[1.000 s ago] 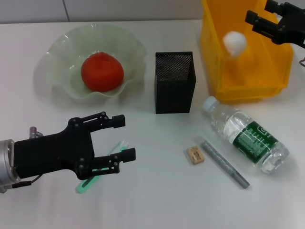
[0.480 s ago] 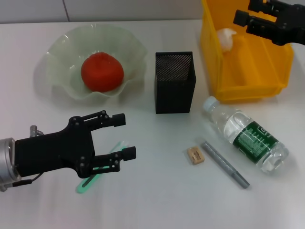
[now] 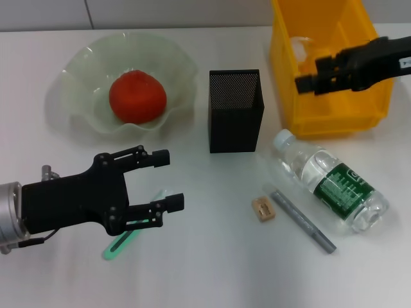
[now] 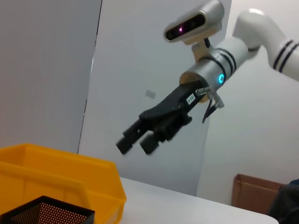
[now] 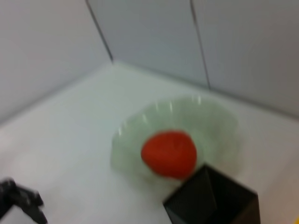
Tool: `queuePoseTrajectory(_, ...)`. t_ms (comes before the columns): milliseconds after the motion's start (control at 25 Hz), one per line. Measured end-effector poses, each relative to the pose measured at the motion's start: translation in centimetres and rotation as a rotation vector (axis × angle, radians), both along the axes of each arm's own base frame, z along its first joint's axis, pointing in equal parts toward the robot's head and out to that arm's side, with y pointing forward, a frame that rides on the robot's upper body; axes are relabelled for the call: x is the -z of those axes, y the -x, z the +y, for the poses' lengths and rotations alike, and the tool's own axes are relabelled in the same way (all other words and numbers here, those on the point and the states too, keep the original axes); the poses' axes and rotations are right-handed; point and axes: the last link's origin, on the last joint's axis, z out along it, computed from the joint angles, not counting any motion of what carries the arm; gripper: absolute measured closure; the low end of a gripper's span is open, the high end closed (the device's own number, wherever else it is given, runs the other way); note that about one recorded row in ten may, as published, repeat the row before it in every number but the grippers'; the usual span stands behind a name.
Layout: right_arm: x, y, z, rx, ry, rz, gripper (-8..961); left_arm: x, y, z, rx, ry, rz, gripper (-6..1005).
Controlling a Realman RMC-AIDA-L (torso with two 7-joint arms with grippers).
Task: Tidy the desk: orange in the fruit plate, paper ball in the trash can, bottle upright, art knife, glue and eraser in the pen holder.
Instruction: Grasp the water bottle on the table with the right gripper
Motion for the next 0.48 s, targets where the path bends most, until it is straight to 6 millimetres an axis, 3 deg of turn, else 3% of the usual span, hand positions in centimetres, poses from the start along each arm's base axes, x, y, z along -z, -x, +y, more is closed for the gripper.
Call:
queuePoseTrajectory(160, 0.7, 1.5, 0.4, 0.149, 0.113, -0.221, 266, 0.0, 0.0, 0.0, 0.000, -0.001, 0.000, 222)
queuePoseTrajectory(480, 2.4, 1.5, 0.2, 0.261, 0.203, -0.428, 265, 0.0, -0.1, 0.1, 0.003, -0.001, 0.001, 223)
